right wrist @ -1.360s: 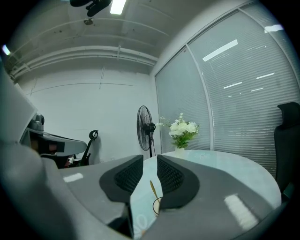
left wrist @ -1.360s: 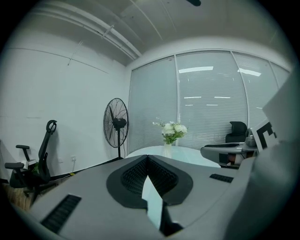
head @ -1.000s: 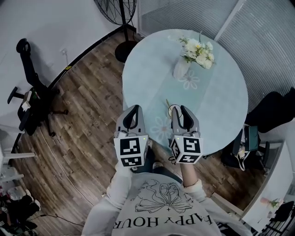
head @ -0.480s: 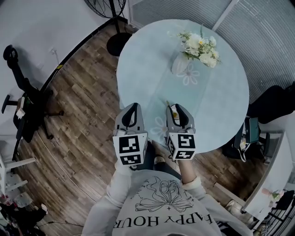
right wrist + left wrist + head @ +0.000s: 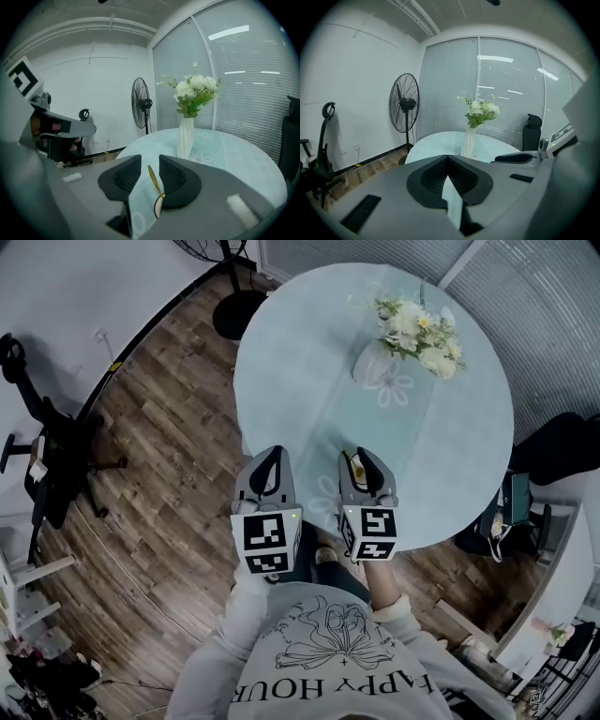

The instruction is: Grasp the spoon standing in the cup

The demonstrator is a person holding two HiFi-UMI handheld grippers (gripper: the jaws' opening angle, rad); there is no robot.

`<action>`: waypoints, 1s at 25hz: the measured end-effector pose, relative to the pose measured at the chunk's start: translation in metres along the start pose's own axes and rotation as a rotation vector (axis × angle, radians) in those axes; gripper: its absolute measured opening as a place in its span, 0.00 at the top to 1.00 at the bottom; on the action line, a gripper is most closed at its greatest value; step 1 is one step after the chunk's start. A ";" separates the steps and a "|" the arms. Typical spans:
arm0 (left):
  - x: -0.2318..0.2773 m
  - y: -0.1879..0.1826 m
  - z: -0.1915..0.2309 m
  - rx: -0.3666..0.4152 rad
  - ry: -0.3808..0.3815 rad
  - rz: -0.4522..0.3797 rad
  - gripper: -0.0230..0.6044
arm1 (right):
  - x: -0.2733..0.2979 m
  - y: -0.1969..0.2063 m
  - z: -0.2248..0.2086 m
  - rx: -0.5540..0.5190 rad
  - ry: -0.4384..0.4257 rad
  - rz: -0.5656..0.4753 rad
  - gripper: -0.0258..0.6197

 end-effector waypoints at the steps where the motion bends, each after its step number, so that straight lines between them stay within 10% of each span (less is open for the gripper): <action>1: 0.001 0.001 0.001 0.000 0.001 0.006 0.95 | 0.002 0.001 0.000 -0.001 -0.001 0.007 0.76; 25: 0.029 0.022 0.002 -0.001 0.013 0.097 0.95 | 0.033 0.031 -0.002 0.003 -0.009 0.110 0.75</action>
Point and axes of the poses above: the fingertips, and each gripper's own axes: x forward along the fingers, z to its left, y out of its underside, the point moved 9 cm from there along -x, backward along the fingers, and after that the axes turned 4 degrees about y, right-handed, at the moved point
